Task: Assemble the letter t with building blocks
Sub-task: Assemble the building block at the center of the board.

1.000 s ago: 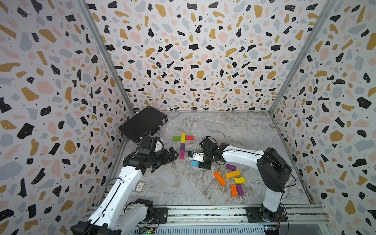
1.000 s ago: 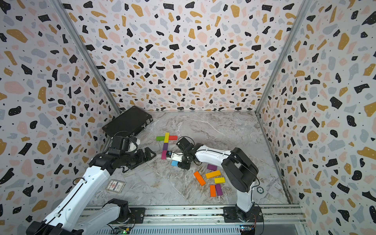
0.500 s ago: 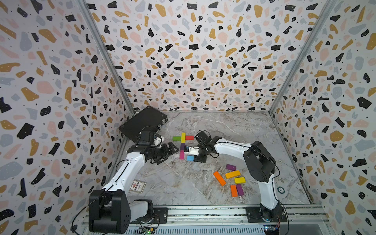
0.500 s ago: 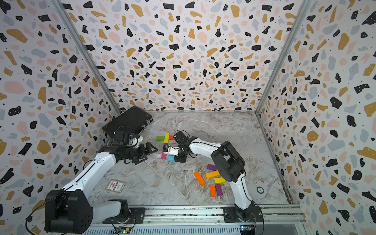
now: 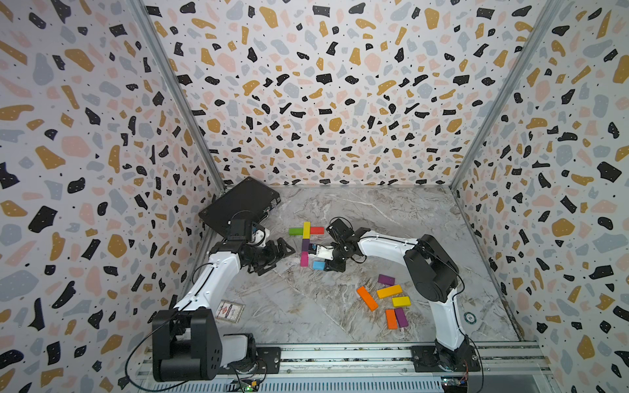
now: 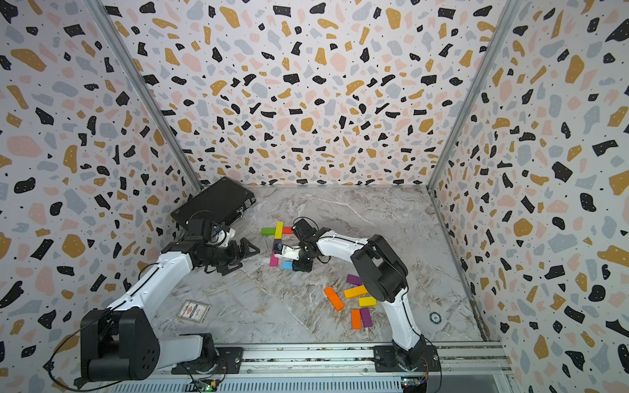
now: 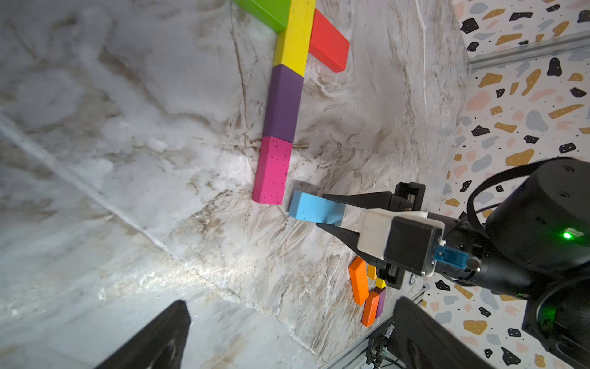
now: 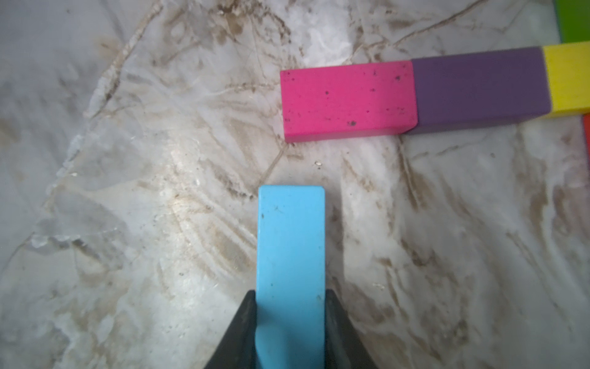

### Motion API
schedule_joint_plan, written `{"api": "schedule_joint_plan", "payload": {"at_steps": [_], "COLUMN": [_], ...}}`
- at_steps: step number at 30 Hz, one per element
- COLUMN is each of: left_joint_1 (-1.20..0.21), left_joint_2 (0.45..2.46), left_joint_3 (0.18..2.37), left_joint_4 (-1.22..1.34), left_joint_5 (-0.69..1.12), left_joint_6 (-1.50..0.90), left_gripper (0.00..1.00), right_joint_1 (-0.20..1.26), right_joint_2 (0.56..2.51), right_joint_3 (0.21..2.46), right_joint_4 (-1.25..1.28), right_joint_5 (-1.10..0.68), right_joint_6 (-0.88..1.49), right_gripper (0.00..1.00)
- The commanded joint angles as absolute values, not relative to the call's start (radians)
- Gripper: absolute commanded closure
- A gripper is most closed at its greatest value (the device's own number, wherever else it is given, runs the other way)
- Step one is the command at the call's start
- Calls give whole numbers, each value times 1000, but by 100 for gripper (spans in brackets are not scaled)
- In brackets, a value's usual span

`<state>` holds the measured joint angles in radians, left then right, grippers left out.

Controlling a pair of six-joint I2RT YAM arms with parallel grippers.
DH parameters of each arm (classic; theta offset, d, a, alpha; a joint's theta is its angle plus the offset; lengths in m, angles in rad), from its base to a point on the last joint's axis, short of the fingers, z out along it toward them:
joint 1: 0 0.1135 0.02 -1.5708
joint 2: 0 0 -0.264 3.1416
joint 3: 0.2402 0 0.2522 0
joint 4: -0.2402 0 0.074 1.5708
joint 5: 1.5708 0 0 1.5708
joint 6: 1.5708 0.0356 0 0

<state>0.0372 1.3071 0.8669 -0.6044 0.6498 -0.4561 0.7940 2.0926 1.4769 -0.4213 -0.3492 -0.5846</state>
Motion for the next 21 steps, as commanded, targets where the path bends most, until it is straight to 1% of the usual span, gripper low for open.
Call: {"api": "schedule_joint_plan", "payload": {"at_steps": [1, 21], "left_joint_1": [66, 80], "left_joint_2": [1348, 1352], "left_joint_3": [875, 890], "left_joint_4": [-606, -606], "left_joint_5": [713, 729], "left_joint_6": [-428, -405], "left_gripper": [0, 0], "right_joint_1": [798, 787], "right_joint_2": [2091, 2141], "right_joint_3": [1513, 1554], "right_joint_4": [-434, -437], "right_joint_5": [-375, -390], "right_joint_6": [-593, -630], "right_gripper": [90, 88]}}
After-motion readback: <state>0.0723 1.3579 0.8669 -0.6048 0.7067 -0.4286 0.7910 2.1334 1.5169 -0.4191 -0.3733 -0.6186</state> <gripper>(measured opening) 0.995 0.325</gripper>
